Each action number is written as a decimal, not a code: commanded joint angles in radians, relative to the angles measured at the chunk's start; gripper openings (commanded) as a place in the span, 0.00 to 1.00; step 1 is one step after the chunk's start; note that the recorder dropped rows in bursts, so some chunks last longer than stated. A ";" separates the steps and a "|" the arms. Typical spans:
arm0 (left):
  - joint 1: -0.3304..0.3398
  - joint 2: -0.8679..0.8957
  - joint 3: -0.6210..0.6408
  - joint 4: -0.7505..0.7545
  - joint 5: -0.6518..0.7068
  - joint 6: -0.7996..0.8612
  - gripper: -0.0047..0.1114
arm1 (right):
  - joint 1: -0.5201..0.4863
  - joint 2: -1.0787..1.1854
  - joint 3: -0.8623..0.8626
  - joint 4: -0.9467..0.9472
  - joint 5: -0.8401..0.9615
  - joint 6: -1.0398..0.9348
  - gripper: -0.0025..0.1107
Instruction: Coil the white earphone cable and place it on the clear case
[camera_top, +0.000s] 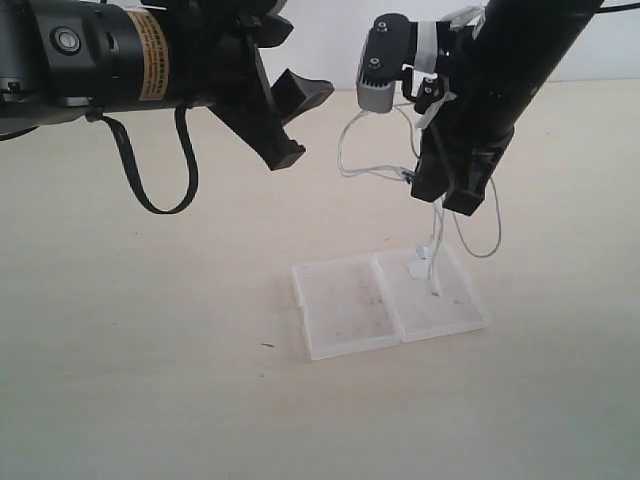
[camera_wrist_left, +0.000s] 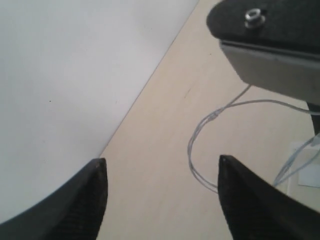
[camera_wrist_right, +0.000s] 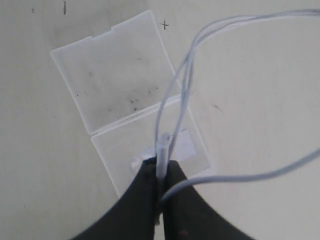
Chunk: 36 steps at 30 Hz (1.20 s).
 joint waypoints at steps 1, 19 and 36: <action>0.001 -0.009 0.003 -0.004 0.006 -0.001 0.57 | 0.000 -0.005 -0.033 0.000 0.024 -0.007 0.02; 0.149 -0.153 0.205 -0.055 -0.274 -0.106 0.04 | 0.000 -0.005 0.151 -0.039 -0.190 -0.003 0.02; 0.172 -0.621 0.798 -0.455 -0.583 0.064 0.04 | 0.048 -0.005 0.227 -0.110 -0.305 -0.001 0.02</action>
